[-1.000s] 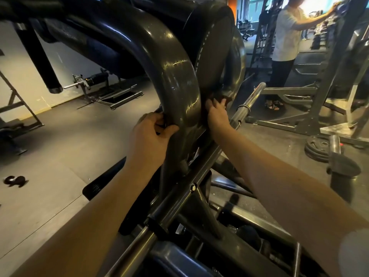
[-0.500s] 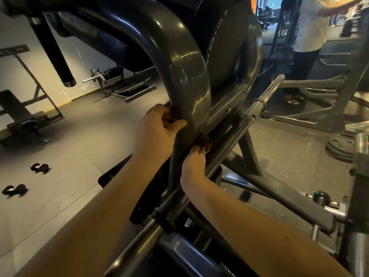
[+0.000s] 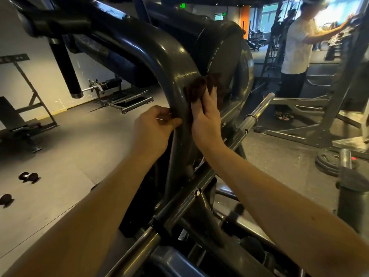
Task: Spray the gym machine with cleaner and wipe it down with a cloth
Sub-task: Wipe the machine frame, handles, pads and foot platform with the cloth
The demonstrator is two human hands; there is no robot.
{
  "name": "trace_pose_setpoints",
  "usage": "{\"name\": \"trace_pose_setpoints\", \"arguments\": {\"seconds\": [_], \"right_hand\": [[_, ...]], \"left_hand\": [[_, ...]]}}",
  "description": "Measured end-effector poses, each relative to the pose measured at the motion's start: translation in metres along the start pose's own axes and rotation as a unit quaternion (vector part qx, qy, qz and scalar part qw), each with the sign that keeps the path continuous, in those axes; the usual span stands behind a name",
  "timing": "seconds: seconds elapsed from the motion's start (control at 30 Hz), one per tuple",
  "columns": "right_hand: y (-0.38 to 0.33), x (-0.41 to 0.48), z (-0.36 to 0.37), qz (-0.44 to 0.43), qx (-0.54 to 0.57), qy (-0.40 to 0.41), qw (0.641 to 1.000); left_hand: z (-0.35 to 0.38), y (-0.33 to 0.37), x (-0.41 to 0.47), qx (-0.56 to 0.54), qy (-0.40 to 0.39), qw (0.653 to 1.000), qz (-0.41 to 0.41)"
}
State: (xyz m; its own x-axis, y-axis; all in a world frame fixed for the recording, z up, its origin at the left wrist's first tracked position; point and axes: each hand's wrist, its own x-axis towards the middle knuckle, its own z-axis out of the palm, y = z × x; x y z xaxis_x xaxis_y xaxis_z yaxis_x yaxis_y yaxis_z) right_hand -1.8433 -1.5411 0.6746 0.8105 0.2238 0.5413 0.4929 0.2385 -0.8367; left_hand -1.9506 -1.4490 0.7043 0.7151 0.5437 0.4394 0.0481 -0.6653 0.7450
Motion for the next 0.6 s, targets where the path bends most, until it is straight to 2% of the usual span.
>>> {"name": "trace_pose_setpoints", "arguments": {"seconds": [0.13, 0.23, 0.33, 0.43, 0.6], "right_hand": [[0.029, -0.065, 0.006, -0.001, 0.011, -0.015, 1.0], [0.051, -0.117, 0.013, 0.028, -0.001, -0.059, 0.998], [0.05, -0.109, 0.018, 0.032, -0.06, -0.06, 0.996], [0.031, -0.067, 0.018, -0.013, -0.089, -0.011, 0.996], [-0.001, -0.009, 0.008, -0.179, -0.211, -0.047, 0.96]], "left_hand": [[0.002, -0.008, -0.008, -0.069, -0.002, 0.998, -0.006], [0.002, -0.012, -0.006, -0.068, 0.003, 0.998, -0.004], [-0.001, -0.008, 0.001, -0.06, 0.002, 0.998, -0.008], [-0.005, -0.003, 0.008, -0.054, -0.007, 0.998, -0.001], [-0.02, 0.003, 0.02, -0.083, 0.0, 0.996, 0.02]]}}
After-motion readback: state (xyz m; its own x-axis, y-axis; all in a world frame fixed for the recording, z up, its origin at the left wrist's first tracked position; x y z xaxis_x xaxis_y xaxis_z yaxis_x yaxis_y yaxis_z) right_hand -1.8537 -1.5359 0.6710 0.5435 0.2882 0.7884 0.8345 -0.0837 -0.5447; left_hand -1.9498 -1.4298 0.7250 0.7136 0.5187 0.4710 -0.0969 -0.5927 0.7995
